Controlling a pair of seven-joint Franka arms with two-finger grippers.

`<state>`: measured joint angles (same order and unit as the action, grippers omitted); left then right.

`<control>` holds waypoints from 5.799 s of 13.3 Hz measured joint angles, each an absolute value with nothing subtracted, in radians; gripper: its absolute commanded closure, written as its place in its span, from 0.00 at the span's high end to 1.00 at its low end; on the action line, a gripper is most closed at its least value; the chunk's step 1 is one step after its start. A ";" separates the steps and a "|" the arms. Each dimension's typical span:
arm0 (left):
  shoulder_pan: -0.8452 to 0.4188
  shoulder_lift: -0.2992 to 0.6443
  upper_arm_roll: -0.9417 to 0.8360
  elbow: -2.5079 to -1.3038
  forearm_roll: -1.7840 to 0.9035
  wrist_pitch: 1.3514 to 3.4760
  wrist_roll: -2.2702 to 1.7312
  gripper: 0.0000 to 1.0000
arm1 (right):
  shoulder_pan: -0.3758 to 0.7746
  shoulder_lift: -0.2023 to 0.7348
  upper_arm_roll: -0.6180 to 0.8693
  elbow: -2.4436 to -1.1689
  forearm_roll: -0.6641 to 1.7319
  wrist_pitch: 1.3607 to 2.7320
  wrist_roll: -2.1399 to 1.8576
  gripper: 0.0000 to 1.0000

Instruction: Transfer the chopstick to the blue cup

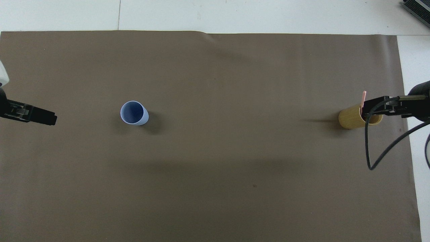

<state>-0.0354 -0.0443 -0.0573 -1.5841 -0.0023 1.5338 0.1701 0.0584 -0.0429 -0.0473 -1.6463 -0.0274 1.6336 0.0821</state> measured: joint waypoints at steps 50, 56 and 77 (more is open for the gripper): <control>-0.035 -0.044 -0.057 -1.584 -0.002 1.534 0.170 1.00 | 0.052 0.258 -0.040 -1.617 -0.295 1.903 0.052 0.49; -0.035 -0.044 -0.057 -1.584 -0.002 1.534 0.170 1.00 | 0.055 0.266 -0.040 -1.625 -0.302 1.904 0.052 0.35; -0.035 -0.044 -0.057 -1.584 -0.002 1.534 0.170 1.00 | 0.059 0.258 -0.032 -1.622 -0.302 1.860 0.051 0.25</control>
